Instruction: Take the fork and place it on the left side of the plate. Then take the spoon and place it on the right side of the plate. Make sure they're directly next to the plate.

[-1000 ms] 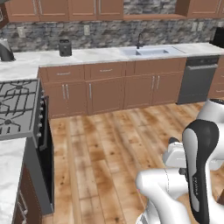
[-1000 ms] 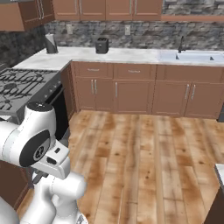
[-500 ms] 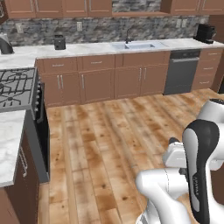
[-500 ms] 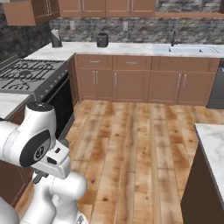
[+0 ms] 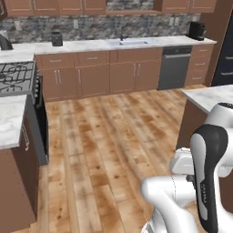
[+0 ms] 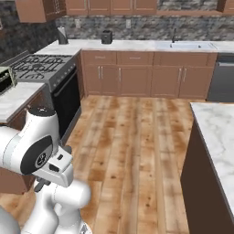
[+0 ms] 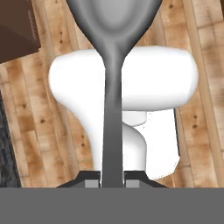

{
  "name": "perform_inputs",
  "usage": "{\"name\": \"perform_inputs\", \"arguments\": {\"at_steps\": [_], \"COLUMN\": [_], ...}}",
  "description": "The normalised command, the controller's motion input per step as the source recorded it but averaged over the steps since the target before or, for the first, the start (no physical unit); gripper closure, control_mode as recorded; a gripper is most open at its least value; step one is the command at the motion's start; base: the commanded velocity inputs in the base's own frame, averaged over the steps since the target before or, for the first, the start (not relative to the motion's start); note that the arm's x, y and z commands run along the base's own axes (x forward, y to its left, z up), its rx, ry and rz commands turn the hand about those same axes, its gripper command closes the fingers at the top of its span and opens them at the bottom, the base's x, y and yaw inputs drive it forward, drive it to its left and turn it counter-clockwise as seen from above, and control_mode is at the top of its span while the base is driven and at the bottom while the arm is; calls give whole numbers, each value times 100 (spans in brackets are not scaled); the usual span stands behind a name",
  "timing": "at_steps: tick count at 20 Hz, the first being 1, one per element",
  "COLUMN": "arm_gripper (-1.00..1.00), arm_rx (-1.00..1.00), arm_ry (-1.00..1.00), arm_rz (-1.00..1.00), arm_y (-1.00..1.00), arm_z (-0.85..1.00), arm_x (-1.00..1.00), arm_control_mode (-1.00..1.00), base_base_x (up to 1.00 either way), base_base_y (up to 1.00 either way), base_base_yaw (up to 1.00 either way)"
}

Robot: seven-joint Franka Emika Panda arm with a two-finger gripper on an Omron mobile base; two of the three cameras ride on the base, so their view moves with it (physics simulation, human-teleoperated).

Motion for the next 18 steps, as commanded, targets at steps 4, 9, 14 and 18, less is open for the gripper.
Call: {"name": "perform_inputs", "arguments": {"at_steps": [4,9,14,18], "arm_gripper": [100,100,100,100], "arm_rx": [0,0,0,0], "arm_ry": [0,0,0,0], "arm_rz": [0,0,0,0], "arm_y": [0,0,0,0], "arm_z": [0,0,0,0], "arm_x": [0,0,0,0], "arm_control_mode": [100,100,100,100], "base_base_x": [-100,-100,-100,-100], "base_base_y": [-36,-59,-77,-88], "base_base_yaw": [-8,-13,-11,-8]}}
